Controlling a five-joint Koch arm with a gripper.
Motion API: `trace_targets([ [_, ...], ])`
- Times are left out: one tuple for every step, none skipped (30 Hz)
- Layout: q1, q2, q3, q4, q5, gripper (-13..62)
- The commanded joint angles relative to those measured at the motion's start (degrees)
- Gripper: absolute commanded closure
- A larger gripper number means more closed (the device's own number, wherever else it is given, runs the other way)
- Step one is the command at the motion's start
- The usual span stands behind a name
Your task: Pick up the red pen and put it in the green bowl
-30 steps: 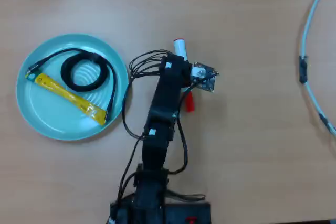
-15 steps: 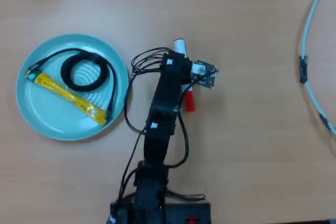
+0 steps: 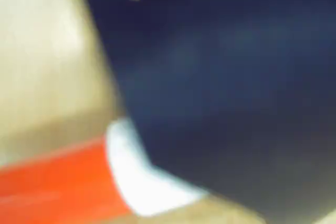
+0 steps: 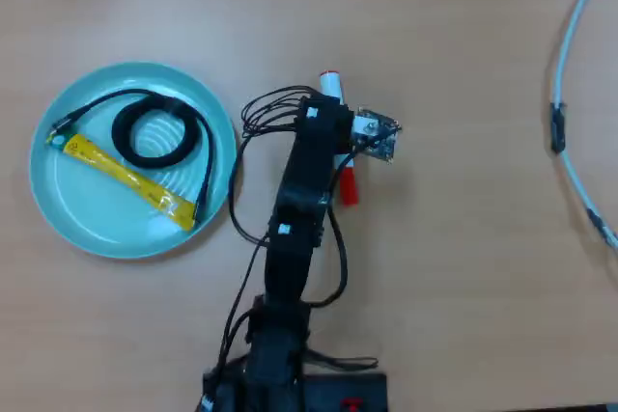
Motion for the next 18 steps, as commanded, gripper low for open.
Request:
trace_targets([
  [0.26,0.18,-3.25,-0.09,0.09,5.6],
  [0.26,0.00,-3.25,-0.18,0.09,5.9],
  [0.18,-0.35,-3.34,-0.18,0.09,6.0],
  [0.26,-0.62,-3.43,-0.18,0.09,6.1],
  [0.26,-0.62,-3.43,-0.18,0.09,6.2],
  [0.26,-0.62,-3.34,-0.18,0.09,6.2],
  [0.35,-0.62,-3.34,-0.18,0.09,6.4],
  [0.35,-0.62,-3.34,-0.18,0.09,7.2],
  [0.35,-0.62,-3.34,-0.18,0.18,8.8],
  [0.35,-0.62,-3.34,-0.18,0.18,11.2],
  [0.35,-0.62,-3.34,-0.18,0.18,14.4],
  [0.35,-0.62,-3.34,-0.18,0.18,18.6],
  [0.35,-0.62,-3.25,-0.09,0.18,23.4],
  [0.35,-0.62,-3.25,-0.09,0.09,28.6],
  [0.35,-0.53,-3.25,-0.09,0.09,34.2],
  [0.35,-0.53,-3.25,-0.09,0.09,40.3],
  [0.35,-0.53,-3.25,-0.09,0.09,46.1],
  [0.35,-0.53,-3.25,-0.09,0.09,51.4],
])
